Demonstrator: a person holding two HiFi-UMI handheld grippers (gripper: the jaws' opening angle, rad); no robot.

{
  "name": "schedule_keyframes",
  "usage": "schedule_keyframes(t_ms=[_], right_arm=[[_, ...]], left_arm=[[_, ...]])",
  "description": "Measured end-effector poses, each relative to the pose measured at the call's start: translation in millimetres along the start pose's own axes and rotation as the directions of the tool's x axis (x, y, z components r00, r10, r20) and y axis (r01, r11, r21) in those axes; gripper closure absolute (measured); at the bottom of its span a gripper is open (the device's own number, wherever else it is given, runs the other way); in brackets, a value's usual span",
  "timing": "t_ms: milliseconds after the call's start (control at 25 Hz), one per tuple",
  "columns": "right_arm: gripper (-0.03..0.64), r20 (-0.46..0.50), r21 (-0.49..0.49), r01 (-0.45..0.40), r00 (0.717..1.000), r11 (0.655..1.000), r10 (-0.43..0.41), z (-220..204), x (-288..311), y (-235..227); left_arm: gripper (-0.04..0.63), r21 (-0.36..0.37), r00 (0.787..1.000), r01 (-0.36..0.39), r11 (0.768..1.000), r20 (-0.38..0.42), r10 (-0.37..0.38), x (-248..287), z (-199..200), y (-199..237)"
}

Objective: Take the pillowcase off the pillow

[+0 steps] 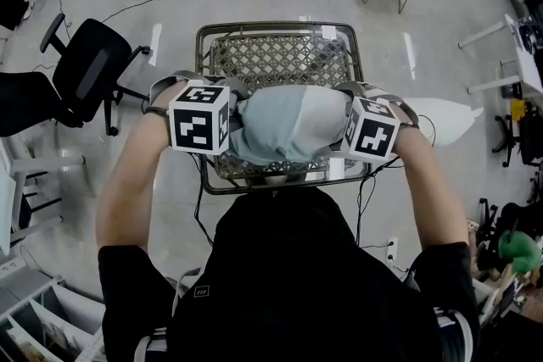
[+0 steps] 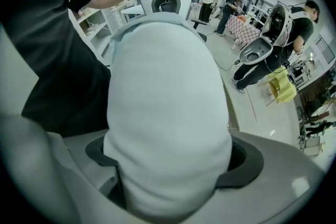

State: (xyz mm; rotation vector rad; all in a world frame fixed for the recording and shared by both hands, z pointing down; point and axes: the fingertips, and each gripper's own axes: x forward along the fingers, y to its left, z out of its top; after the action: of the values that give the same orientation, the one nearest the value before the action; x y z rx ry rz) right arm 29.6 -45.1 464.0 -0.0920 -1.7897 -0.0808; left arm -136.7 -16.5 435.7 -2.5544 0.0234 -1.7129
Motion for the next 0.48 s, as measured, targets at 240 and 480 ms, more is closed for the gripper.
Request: schedule_keyframes(t_ms=[240,480], right_arm=[[0.065,0.060,-0.028,-0.031,0.998,0.999,0.033,12,-24,8],[0.009,-0.001,-0.087,-0.143,0.990,0.986,0.144,35,10,33]], left_arm=[[0.474,0.009,0.999,0.006,1.000,0.043,-0.006,-1,6,-13],[0.477,0.031,0.999,0.026,0.999,0.030,-0.027,3,3,-24]])
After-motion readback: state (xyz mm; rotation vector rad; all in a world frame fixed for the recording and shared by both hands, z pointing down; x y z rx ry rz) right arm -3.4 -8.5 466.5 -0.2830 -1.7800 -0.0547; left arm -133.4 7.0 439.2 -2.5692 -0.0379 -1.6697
